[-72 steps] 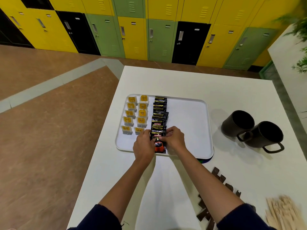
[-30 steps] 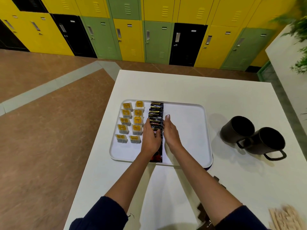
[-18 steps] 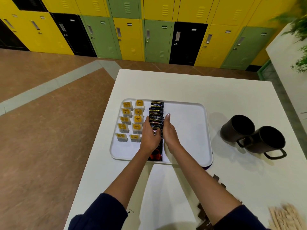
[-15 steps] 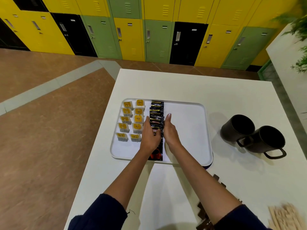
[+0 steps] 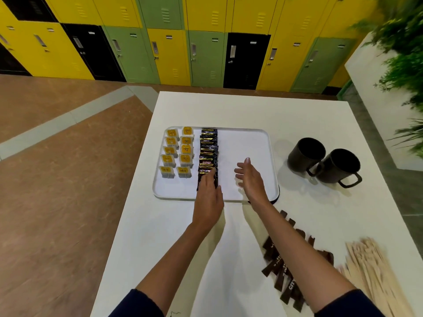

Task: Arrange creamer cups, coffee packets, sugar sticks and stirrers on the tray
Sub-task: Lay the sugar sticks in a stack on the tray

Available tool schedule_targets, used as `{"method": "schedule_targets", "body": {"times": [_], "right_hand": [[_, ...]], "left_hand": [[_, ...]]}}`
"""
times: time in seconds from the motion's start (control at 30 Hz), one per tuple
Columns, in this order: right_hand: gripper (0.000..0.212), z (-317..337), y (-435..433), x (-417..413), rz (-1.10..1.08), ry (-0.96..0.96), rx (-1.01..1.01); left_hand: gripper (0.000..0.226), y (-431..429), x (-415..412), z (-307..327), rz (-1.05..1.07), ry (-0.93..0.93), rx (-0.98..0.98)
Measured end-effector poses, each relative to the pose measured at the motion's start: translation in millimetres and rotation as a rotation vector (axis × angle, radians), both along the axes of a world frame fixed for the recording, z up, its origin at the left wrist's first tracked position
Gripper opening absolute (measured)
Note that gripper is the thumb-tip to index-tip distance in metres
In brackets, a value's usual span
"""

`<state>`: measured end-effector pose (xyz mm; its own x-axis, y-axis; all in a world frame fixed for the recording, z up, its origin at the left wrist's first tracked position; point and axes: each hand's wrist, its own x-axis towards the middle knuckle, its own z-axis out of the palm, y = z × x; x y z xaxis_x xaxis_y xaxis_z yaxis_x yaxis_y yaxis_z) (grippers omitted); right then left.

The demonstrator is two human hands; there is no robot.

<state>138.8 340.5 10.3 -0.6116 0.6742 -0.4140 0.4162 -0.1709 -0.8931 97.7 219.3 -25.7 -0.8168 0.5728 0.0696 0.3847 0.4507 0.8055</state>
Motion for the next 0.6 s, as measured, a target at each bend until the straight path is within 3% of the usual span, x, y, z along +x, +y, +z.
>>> {"method": "schedule_targets", "body": {"times": [0.23, 0.6], "right_hand": [[0.026, 9, -2, 94, 0.087, -0.116, 0.226], [0.010, -2, 2, 195, 0.100, -0.382, 0.352]], "left_hand": [[0.023, -29, 52, -7, -0.165, -0.019, -0.087], [0.018, -21, 110, -13, -0.366, -0.098, -0.276]]}}
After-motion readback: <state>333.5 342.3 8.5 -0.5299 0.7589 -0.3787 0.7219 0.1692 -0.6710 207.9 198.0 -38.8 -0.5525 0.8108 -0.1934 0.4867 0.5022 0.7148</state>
